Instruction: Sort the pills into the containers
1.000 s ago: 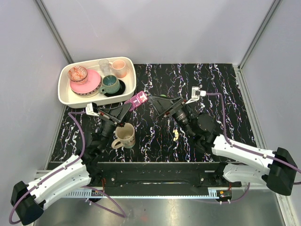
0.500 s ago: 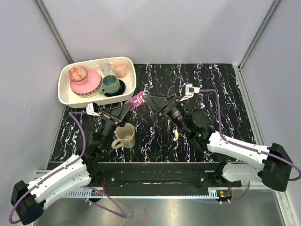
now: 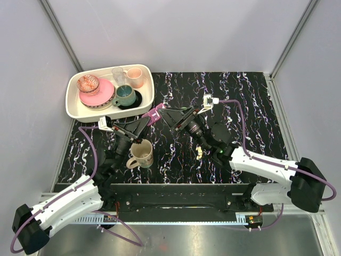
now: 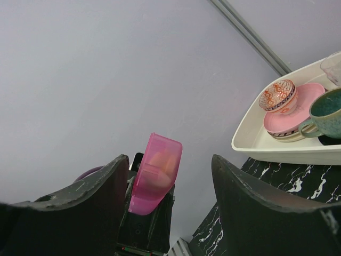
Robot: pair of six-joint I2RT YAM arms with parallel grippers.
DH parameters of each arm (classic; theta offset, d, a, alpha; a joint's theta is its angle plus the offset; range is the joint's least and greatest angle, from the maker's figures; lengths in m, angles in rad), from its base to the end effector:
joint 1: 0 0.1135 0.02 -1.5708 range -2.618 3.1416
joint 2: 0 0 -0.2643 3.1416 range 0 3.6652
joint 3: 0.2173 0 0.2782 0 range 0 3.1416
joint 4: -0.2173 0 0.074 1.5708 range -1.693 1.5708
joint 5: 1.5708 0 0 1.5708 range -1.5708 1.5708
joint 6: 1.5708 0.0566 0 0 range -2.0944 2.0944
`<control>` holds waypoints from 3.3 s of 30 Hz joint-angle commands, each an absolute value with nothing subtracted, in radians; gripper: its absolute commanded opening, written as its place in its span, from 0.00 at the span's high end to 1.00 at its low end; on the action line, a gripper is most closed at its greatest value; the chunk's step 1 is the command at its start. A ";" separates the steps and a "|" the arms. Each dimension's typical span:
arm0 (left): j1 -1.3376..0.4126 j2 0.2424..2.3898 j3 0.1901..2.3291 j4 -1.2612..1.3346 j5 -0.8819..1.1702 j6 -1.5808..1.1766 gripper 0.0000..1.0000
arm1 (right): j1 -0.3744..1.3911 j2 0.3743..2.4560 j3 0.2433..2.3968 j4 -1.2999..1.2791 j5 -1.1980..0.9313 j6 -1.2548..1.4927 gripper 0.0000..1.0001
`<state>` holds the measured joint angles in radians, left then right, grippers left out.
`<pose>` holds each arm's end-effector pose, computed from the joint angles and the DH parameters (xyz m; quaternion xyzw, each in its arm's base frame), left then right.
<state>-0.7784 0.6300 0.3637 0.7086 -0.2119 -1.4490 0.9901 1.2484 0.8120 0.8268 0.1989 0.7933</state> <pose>0.1516 -0.1328 0.3109 -0.2594 0.4728 -0.7290 0.4216 0.1890 0.2677 0.3530 0.0277 0.5592 0.6086 0.5623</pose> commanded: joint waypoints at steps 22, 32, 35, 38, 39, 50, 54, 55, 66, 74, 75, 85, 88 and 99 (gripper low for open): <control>-0.782 0.598 0.354 0.749 -0.221 -1.477 1.00 | 0.994 1.287 0.885 0.899 0.193 0.769 0.96; -0.782 0.600 0.359 0.750 -0.212 -1.482 1.00 | 0.992 1.308 0.890 0.931 0.196 0.761 0.53; -0.782 0.597 0.359 0.747 -0.210 -1.483 1.00 | 0.992 1.319 0.891 0.956 0.195 0.765 0.53; -0.781 0.592 0.354 0.746 -0.210 -1.486 1.00 | 0.992 1.331 0.897 0.965 0.195 0.769 0.52; -0.782 0.591 0.353 0.747 -0.209 -1.488 1.00 | 0.992 1.333 0.902 0.968 0.192 0.769 0.52; -0.781 0.580 0.339 0.741 -0.207 -1.494 1.00 | 0.991 1.348 0.916 1.000 0.196 0.773 0.51; -0.782 0.578 0.341 0.738 -0.207 -1.494 1.00 | 0.991 1.356 0.920 0.997 0.195 0.781 0.67; -0.782 0.578 0.342 0.738 -0.206 -1.494 1.00 | 0.991 1.358 0.920 0.996 0.199 0.785 0.77; -0.782 0.584 0.348 0.735 -0.202 -1.494 1.00 | 0.991 1.344 0.942 0.927 0.189 0.778 1.00; -0.782 0.578 0.342 0.732 -0.206 -1.494 1.00 | 0.991 1.322 0.927 0.910 0.195 0.769 0.48; -0.782 0.578 0.341 0.732 -0.206 -1.494 1.00 | 0.992 1.324 0.922 0.911 0.195 0.769 0.48; -0.782 0.572 0.337 0.733 -0.206 -1.494 1.00 | 0.991 1.330 0.922 0.917 0.189 0.775 1.00; -0.782 0.572 0.336 0.733 -0.207 -1.494 1.00 | 0.989 1.327 0.920 0.920 0.187 0.770 0.57; -0.782 0.574 0.337 0.733 -0.204 -1.494 1.00 | 0.991 1.322 0.928 0.885 0.195 0.784 1.00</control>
